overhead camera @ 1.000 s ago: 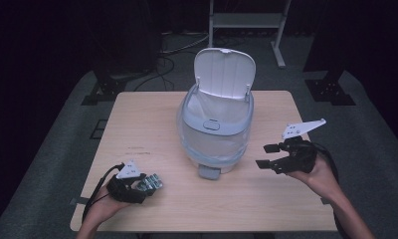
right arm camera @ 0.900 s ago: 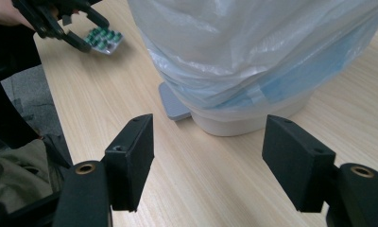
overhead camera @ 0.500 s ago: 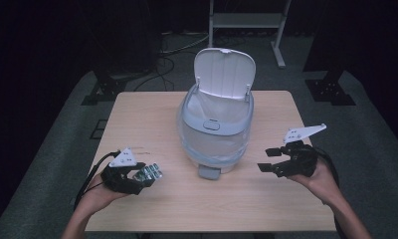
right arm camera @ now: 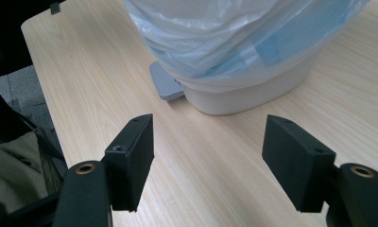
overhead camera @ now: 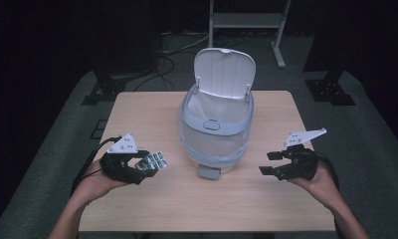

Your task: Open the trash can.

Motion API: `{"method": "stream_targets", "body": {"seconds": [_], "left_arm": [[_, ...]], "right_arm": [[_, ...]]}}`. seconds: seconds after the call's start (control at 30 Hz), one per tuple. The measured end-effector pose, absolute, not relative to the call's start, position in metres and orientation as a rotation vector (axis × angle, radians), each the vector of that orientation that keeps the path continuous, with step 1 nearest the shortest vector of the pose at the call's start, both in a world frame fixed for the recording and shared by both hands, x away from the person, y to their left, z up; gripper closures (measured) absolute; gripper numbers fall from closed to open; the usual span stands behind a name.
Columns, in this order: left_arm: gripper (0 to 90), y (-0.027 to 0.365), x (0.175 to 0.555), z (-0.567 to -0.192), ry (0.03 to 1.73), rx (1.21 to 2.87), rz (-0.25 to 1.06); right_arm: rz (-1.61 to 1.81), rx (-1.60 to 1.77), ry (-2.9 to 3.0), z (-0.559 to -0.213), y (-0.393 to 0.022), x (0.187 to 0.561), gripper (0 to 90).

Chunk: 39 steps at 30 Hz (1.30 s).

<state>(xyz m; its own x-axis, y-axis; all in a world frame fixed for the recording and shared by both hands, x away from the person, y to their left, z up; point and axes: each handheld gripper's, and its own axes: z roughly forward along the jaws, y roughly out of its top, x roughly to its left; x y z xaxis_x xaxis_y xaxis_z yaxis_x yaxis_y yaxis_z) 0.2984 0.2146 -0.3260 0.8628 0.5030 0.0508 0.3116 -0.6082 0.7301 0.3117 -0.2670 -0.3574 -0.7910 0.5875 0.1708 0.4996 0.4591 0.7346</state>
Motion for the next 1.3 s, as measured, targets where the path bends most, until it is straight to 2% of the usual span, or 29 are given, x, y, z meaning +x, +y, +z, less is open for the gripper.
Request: {"method": "stream_targets", "body": {"seconds": [0.6,1.3], "left_arm": [[33.4,0.196,0.317,-0.261,0.499,2.266,0.361],[33.4,0.175,0.344,-0.214,0.461,2.260,0.361]], "right_arm": [[1.222,1.001,2.590,-0.371,-0.274,0.309,32.7],[1.228,1.052,2.578,-0.385,-0.279,0.308,32.7]]}}
